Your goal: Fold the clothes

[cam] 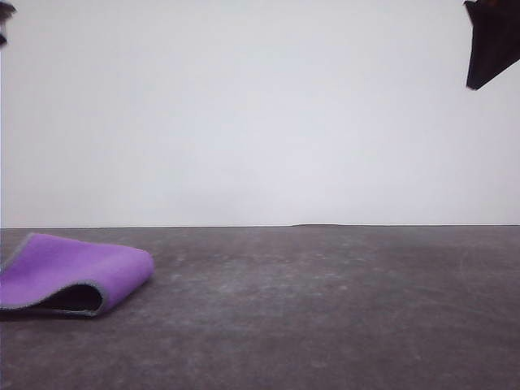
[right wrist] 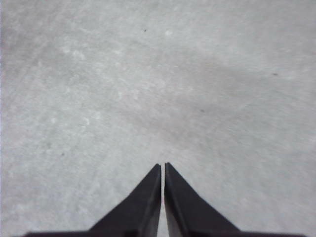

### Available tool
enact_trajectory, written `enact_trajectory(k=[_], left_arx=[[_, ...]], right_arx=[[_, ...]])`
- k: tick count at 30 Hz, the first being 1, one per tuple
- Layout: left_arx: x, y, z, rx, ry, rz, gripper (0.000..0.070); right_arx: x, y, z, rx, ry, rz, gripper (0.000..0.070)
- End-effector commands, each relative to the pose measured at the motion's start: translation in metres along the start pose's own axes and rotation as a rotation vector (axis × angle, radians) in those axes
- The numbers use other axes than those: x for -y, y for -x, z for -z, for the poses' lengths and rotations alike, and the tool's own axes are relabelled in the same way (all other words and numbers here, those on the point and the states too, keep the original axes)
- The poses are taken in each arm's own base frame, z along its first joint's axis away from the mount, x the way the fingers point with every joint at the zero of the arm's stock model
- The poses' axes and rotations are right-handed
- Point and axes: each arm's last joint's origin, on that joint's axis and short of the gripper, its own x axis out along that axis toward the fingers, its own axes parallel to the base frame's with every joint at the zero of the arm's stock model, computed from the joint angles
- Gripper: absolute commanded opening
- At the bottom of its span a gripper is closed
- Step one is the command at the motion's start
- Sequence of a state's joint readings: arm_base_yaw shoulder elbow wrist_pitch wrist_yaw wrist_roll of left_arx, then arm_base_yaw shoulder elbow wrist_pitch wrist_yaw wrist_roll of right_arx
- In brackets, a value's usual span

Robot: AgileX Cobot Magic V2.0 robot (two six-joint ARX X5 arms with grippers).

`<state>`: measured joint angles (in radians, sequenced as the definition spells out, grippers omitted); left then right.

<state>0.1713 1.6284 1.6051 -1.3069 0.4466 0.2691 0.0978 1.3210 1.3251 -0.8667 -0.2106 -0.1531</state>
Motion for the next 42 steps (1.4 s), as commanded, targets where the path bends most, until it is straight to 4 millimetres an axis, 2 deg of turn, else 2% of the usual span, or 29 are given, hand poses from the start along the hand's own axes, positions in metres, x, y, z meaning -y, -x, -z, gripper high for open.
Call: enact_trajectory(k=[1,5,9,13,21,25,29,38,42], left_arx=[[0.012,0.021,0.003,0.079,-0.017,-0.028,0.0006],[0.032,0.053,0.025,0.221,-0.062,-0.138,0.0006],[0.045,0.067,0.056,0.359,-0.087,-0.21,0.0006],[0.05,0.059,0.093,0.441,-0.086,-0.219,0.0006],[0.053,0.022,0.164,0.503,-0.039,-0.183,0.0006],[0.059,0.019,0.192,0.516,-0.018,-0.178,0.0012],[0.068,0.026,0.21,0.54,-0.03,-0.181,0.0012],[0.079,0.036,0.228,0.645,-0.091,-0.192,0.0012],[0.084,0.04,0.231,0.772,-0.182,-0.208,0.0012]], right_arx=[[-0.002,0.009,0.001,0.025,0.012,0.006,0.0004],[-0.008,0.024,0.02,0.081,0.014,0.026,0.0003],[-0.012,0.029,0.052,0.176,-0.018,0.04,0.0003],[-0.017,0.026,0.083,0.271,-0.043,0.04,0.0004],[-0.021,0.016,0.127,0.321,-0.086,0.046,0.0003],[-0.022,0.014,0.135,0.277,-0.178,0.028,0.0003],[-0.022,0.014,0.134,0.285,-0.174,0.026,0.0004],[-0.022,0.014,0.133,0.287,-0.172,0.027,0.0004],[-0.022,0.014,0.133,0.288,-0.172,0.027,0.0004]])
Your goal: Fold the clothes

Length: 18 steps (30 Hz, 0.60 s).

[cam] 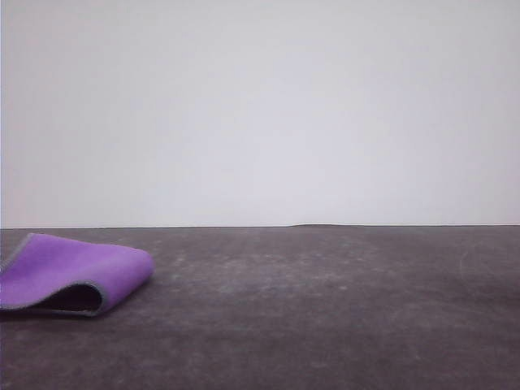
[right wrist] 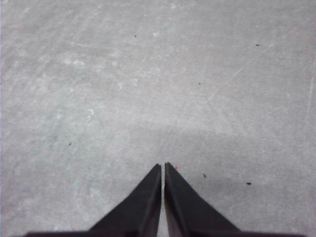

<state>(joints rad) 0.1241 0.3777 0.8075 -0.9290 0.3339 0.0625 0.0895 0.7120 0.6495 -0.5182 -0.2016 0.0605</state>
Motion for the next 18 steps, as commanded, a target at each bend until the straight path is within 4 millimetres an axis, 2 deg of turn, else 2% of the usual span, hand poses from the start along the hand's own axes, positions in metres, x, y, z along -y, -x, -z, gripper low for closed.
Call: enact_trajectory(k=[1,6,13,18], left_arx=[[0.002,0.001,-0.002,0.09,-0.052,0.009,0.0013],[0.001,-0.021,0.012,0.265,-0.147,0.05,0.0016],[-0.007,-0.062,0.058,0.264,-0.104,0.069,0.0016],[-0.011,-0.078,0.083,0.316,-0.098,0.052,0.0016]], right_arx=[[0.0,0.0,-0.003,0.011,-0.012,0.0,0.0004],[0.0,0.0,-0.003,0.011,-0.012,0.0,0.0004],[0.0,0.0,-0.003,0.011,-0.012,0.0,0.0003],[0.0,0.0,-0.003,0.011,-0.012,0.0,0.0003]])
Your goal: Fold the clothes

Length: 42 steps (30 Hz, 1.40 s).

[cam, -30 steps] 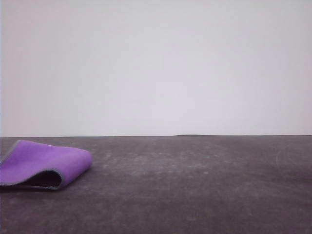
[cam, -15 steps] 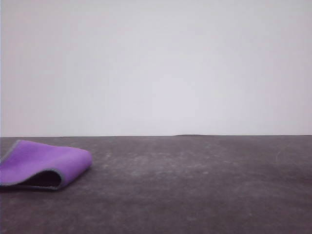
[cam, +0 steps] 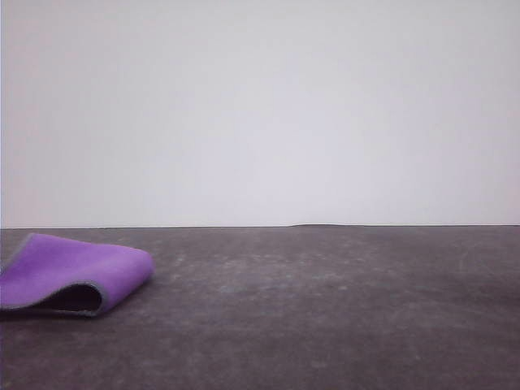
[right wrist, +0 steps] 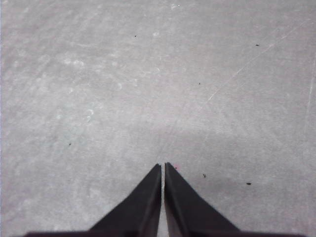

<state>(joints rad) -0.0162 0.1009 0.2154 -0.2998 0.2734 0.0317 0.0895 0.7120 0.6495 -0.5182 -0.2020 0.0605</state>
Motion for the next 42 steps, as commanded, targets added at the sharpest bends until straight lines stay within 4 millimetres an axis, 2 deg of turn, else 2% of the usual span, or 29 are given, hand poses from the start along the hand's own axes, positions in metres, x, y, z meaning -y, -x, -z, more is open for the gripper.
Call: enact_trajectory(k=[1,5,21,42], left_arx=[[-0.001,0.0,0.003,0.038,0.019,-0.03,0.0016],[-0.002,0.001,0.011,0.059,0.052,-0.093,0.0016],[-0.005,-0.012,0.044,-0.012,0.089,-0.118,0.0016],[-0.006,-0.013,0.047,-0.02,0.085,-0.14,0.0016]], right_arx=[[0.0,0.0,-0.003,0.011,-0.012,0.0,0.0003],[0.0,0.0,-0.003,0.011,-0.012,0.0,0.0003],[0.0,0.0,-0.003,0.011,-0.013,0.0,0.0004],[0.0,0.0,-0.003,0.011,-0.012,0.0,0.0003]])
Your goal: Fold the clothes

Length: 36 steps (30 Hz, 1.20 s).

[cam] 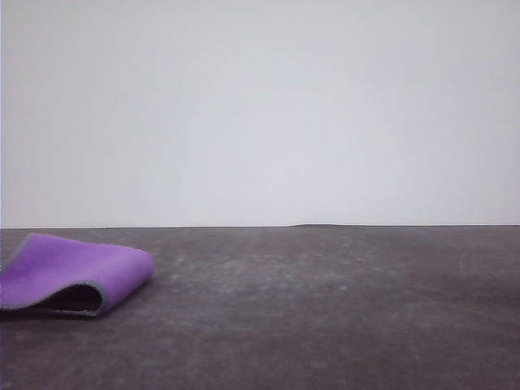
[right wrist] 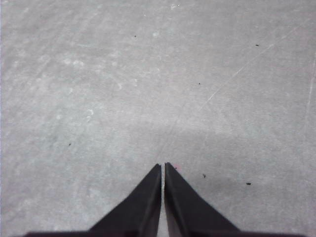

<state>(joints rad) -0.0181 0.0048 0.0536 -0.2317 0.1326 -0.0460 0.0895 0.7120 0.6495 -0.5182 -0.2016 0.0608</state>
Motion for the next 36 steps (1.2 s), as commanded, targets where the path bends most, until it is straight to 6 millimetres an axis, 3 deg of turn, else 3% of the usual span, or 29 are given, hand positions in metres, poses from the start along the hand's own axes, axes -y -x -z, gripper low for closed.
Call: enact_trajectory(k=[1,6,10,18,27,36], left_arx=[[-0.001,-0.002,0.007,-0.024,0.007,-0.002,0.0016],[-0.001,-0.002,0.007,-0.024,0.007,-0.002,0.0016],[-0.001,-0.002,0.007,-0.024,0.007,-0.002,0.0016],[-0.001,-0.002,0.007,-0.024,0.007,-0.003,0.0016],[-0.001,-0.002,0.007,-0.024,0.007,-0.003,0.0016],[-0.001,-0.002,0.007,-0.024,0.007,-0.003,0.0016]], right_arx=[[0.0,0.0,-0.003,0.011,-0.012,0.0,0.0004],[-0.001,0.0,-0.003,0.012,-0.006,-0.003,0.0004],[-0.002,0.011,0.0,0.064,0.096,0.017,0.0003],[-0.002,0.028,0.04,0.261,0.269,0.044,0.0004],[0.01,0.004,0.095,0.345,0.274,0.08,0.0004],[0.017,-0.018,0.126,0.361,0.272,0.09,0.0004]])
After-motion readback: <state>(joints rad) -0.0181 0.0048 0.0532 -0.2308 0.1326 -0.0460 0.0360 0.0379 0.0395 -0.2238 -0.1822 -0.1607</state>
